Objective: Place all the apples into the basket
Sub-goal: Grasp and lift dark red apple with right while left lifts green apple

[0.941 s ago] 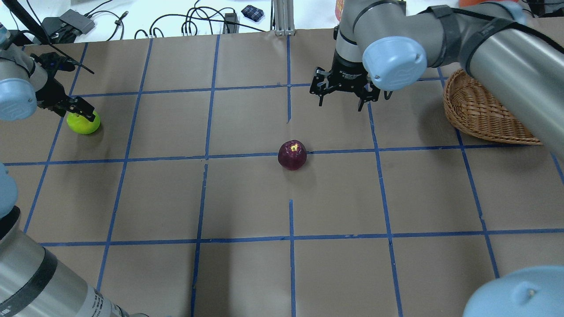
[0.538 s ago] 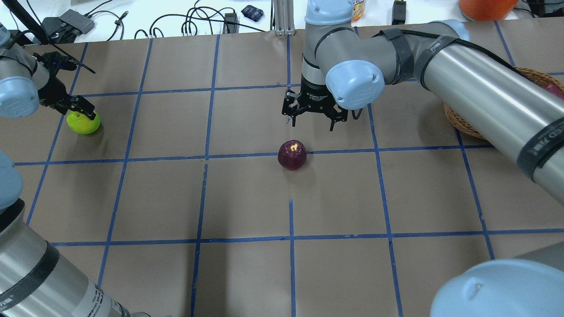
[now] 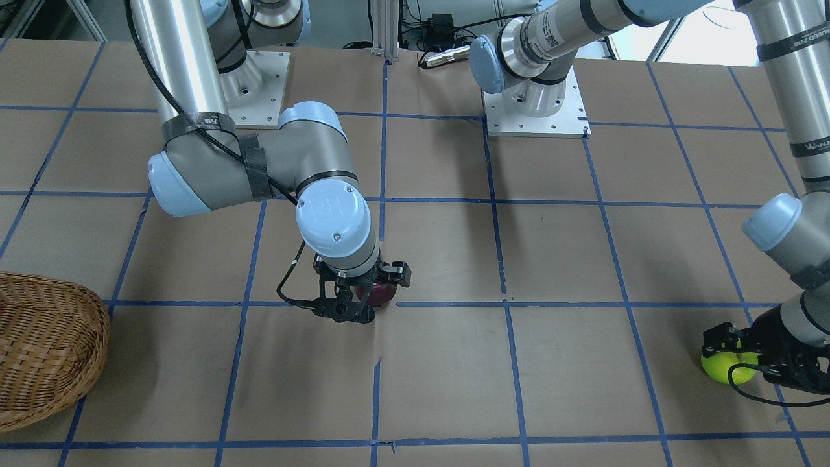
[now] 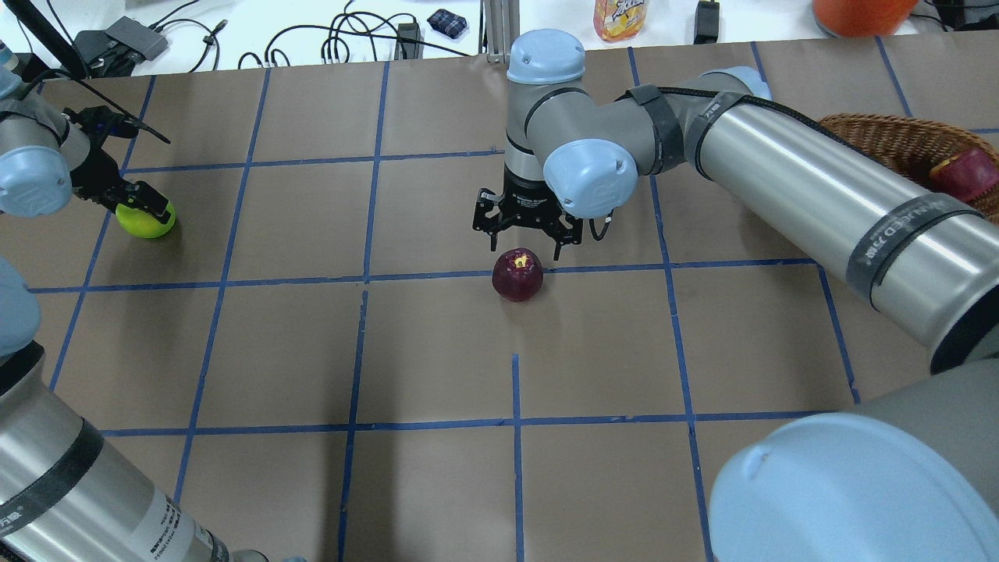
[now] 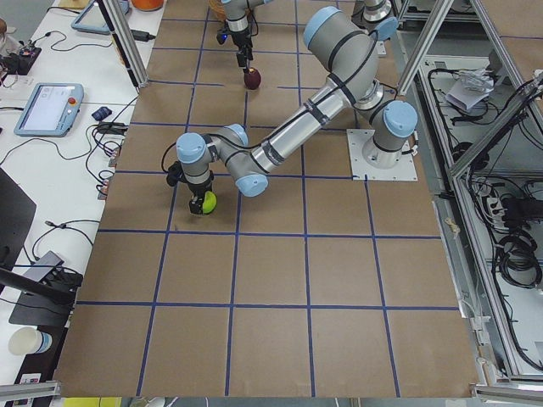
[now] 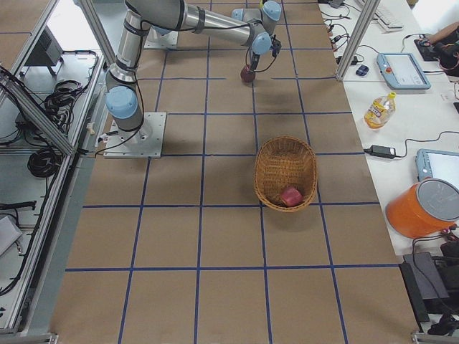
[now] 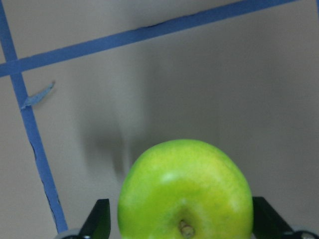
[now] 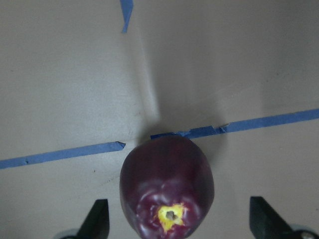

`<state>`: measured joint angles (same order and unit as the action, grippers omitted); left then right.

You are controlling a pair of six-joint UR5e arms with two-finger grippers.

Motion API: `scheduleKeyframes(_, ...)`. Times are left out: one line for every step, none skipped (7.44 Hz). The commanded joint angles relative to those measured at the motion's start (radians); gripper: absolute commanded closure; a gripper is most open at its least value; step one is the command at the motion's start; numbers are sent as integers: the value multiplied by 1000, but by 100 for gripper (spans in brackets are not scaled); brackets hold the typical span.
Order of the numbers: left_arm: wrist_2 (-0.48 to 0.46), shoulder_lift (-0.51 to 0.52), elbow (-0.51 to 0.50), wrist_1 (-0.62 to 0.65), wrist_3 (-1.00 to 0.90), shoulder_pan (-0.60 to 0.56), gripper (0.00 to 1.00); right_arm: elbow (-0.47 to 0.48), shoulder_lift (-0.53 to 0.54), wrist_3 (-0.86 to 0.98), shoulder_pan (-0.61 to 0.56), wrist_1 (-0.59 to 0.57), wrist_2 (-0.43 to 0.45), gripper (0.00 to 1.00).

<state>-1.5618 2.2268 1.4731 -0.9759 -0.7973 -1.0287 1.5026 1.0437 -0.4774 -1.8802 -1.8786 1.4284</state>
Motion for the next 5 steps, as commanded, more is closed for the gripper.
scheduleKeyframes(11,10,1,0,-3,1,0,1,-27,-1,-14,-4,-17,0)
scheduleKeyframes(11,11,1,0,-5,-1,17,1,-40,-3,-26,-7,-17,0)
scheduleKeyframes(5,4,0,-9,1,-1,45,2,-44,-1,-27,-5,-16,0)
scheduleKeyframes(0,-24,-5,-15,1,-16,52,8,-45,3,-27,-4,-13,0)
scheduleKeyframes(-1,-42,-55,-108,4,-37,55,22,-45,8,-27,-17,-5,0)
